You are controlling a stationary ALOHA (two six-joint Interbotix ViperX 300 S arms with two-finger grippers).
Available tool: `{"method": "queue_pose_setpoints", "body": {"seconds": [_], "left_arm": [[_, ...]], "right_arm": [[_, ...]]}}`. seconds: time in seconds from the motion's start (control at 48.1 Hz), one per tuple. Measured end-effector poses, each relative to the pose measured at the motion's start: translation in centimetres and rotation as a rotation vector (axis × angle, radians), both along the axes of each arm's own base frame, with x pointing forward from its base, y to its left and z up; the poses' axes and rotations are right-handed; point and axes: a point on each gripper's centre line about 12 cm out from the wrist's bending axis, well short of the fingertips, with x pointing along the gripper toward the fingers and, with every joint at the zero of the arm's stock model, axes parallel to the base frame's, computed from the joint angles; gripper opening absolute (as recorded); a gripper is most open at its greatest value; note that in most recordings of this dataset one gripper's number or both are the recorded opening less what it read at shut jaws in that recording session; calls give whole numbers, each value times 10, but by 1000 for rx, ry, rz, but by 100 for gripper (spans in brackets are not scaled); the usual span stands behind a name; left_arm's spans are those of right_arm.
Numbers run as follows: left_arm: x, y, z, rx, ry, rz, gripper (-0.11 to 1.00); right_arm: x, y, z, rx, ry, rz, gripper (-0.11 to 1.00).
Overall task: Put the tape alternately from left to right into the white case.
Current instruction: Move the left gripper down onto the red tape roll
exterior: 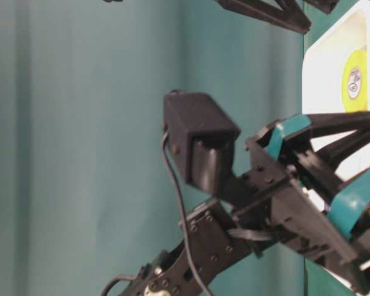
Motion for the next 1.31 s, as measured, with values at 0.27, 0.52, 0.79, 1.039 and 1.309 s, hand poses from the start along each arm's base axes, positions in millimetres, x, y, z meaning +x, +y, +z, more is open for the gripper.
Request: {"method": "queue_pose_setpoints", "body": {"seconds": [0.27, 0.52, 0.79, 1.039, 1.309], "left_arm": [[7, -10, -7, 3, 14, -25, 93], [6, -13, -9, 6, 33, -34, 93], [6, -2, -12, 5, 41, -9, 93], [12, -1, -28, 8, 118, -10, 88], [16, -1, -25, 8, 145, -9, 68]], "right_arm": [[-1, 0, -1, 0, 3, 0, 76], [-1, 0, -1, 2, 0, 0, 76], [-1, 1, -2, 7, -23, 8, 76], [-2, 2, -3, 7, -23, 10, 76], [-2, 2, -3, 9, -23, 10, 76]]}}
